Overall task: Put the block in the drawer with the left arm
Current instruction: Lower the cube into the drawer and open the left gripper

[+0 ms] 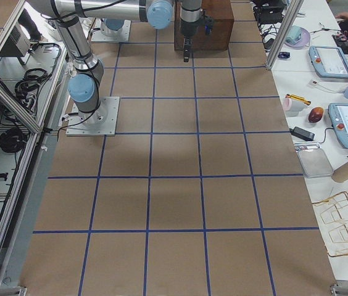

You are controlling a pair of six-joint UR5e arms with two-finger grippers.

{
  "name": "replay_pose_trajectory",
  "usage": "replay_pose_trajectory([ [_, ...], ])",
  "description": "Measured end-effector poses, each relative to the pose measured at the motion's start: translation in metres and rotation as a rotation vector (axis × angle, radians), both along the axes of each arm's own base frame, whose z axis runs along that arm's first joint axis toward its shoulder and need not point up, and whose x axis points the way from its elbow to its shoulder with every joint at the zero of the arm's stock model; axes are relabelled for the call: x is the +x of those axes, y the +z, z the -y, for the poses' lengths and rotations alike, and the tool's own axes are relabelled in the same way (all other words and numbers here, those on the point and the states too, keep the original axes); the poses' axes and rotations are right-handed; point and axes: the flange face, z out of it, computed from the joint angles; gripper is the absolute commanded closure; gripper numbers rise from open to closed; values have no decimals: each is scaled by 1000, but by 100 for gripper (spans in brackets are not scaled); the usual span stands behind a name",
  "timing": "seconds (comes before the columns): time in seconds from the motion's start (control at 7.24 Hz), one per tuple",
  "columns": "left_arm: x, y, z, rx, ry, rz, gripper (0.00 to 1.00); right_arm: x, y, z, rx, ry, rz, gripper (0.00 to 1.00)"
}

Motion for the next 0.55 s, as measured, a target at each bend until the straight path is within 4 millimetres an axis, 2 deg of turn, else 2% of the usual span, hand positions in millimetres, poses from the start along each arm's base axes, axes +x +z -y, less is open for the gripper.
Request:
replay_pose_trajectory([
  [0.28,0,13,-1,-17,-1,8,0,0,0,0,0,0,0,0],
  [0.55,-3,39,-8,-34,-3,20,0,0,0,0,-1,0,0,0],
])
